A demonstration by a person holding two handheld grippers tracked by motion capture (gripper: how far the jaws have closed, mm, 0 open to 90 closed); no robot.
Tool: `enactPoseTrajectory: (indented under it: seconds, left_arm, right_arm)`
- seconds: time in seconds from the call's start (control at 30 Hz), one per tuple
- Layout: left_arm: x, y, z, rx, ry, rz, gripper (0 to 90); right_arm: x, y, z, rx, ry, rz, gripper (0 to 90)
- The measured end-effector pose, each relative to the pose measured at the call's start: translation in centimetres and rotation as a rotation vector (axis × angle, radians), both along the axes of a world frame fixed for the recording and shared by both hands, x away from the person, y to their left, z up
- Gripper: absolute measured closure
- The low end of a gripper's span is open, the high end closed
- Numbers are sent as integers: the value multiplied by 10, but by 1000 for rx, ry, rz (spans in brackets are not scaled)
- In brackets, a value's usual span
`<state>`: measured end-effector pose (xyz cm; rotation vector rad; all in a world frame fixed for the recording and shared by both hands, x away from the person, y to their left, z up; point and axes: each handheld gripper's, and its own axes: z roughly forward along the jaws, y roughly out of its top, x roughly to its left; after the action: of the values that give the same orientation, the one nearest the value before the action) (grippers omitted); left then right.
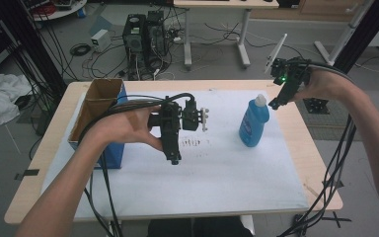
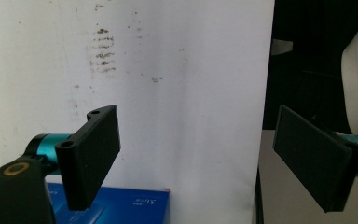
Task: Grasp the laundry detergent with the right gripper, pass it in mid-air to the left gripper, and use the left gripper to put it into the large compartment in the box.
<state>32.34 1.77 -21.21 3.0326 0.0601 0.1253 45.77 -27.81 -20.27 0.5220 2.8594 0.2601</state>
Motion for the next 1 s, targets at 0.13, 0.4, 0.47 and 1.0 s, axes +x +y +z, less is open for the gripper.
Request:
enactPoseTrajectory:
  seconds: [0.13, 0.4, 0.47, 1.0]
  left_arm:
    - [0, -1, -1, -3, 0, 1, 149]
    - [0, 0, -2, -11, 4, 7, 149]
    - [0, 0, -2, -11, 4, 7, 149]
    - [1, 4, -1, -25, 2, 10, 149]
  right_arm:
    - [-2, -6, 0, 16, 13, -52, 114]
    - [-10, -8, -12, 22, -5, -215, 114]
    - [-11, -8, -13, 21, -9, -231, 114]
    - [-31, -7, -23, 142, -38, -487, 114]
